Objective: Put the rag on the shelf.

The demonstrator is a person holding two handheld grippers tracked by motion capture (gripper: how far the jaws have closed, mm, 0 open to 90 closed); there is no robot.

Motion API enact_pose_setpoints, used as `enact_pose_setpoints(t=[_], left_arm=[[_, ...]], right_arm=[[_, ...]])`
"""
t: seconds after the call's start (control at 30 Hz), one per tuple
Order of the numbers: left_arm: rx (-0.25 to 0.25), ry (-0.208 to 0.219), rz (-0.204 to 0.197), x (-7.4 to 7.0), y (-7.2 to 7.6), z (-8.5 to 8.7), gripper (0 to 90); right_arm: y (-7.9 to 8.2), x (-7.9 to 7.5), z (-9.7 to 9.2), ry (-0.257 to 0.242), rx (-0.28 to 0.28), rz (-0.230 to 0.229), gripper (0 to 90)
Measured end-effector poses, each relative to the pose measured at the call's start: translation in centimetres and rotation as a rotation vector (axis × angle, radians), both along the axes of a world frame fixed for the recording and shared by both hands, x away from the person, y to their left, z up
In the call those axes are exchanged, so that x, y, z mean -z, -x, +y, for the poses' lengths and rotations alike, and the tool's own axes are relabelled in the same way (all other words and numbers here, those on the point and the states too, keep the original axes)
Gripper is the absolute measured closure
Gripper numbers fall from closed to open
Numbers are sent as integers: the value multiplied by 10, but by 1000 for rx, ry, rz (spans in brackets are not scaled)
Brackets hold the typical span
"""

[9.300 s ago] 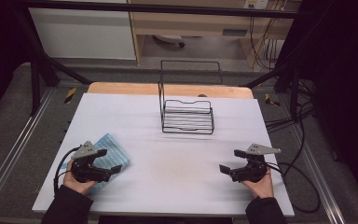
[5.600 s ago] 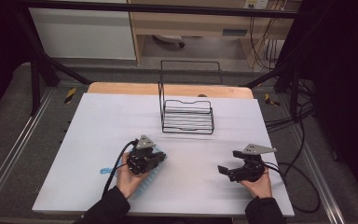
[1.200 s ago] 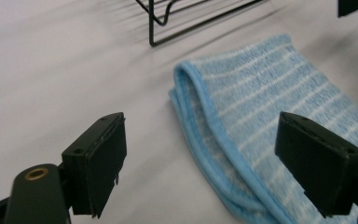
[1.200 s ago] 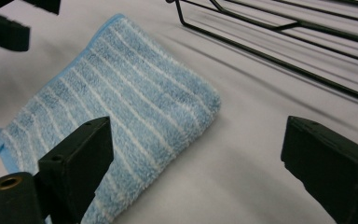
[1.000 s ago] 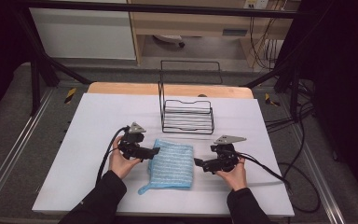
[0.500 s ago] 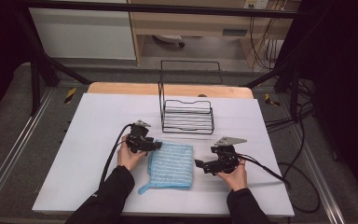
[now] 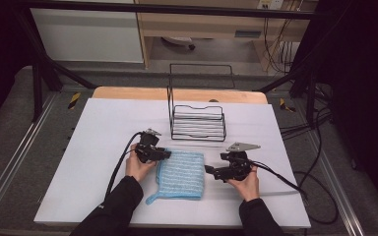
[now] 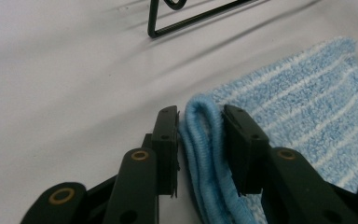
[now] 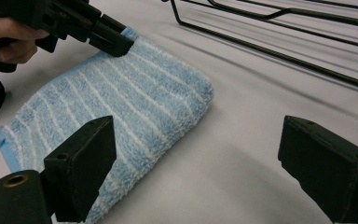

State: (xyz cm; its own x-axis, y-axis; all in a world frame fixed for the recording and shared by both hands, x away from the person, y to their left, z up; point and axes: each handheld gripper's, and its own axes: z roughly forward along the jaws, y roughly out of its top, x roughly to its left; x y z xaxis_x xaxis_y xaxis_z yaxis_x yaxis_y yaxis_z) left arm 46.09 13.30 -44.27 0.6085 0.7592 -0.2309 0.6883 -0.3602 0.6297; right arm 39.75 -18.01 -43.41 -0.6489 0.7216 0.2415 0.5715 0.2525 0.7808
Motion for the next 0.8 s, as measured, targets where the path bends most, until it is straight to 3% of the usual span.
enact_pose_setpoints(t=[0.13, 0.3, 0.5, 0.53, 0.8], left_arm=[[7, -3, -2, 0, 1, -1, 716], [8, -4, -1, 1, 1, -1, 732], [7, -6, -2, 1, 1, -2, 744], [3, -2, -2, 1, 1, -2, 746], [11, -3, -10, 1, 2, -1, 747]], right_arm=[[-7, -3, 6, -13, 2, -13, 144], [-16, -3, 14, 10, 9, -6, 178], [-32, 5, 27, 15, 41, 17, 322], [-38, 8, 31, 29, 50, 19, 380], [-48, 18, 35, 19, 63, 69, 572]])
